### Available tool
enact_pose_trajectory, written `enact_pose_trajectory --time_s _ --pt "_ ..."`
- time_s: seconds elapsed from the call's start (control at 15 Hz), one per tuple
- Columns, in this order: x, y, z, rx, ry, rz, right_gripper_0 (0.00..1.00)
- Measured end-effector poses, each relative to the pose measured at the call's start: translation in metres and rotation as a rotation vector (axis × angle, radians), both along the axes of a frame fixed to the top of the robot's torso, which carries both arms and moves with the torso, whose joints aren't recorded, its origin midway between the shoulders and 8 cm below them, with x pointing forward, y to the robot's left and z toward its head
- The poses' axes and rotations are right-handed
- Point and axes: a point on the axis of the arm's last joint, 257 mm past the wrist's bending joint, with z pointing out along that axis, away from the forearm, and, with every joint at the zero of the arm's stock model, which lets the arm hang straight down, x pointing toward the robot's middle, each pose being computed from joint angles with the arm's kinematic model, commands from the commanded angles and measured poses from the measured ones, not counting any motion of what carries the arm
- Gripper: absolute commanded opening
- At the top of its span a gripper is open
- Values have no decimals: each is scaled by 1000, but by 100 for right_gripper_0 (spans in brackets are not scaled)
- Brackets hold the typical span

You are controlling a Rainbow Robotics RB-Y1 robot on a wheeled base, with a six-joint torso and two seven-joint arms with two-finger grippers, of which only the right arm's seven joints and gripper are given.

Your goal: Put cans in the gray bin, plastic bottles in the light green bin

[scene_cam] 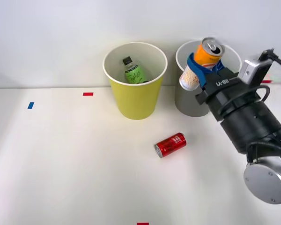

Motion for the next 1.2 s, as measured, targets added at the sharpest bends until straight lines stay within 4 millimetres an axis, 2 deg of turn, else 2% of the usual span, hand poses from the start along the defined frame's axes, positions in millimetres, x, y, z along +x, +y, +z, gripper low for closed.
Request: enact_pose_trajectory --time_s 0.2,0.6,0.8,0.93,1.0,1.07,1.13,1.2 --pt "23 -10 20 -13 5 -17 0" --pt "97 -35 32 -2 -1 -96 0" --pt "124 -48 30 -16 19 -132 0" --pt "136 -52 26 -25 32 -146 0" --pt "141 -55 25 -30 38 -153 4" --pt "145 -56 24 -34 42 -157 20" --pt "149 -58 22 -37 48 -162 46" --pt "152 -59 20 -41 54 -166 84"
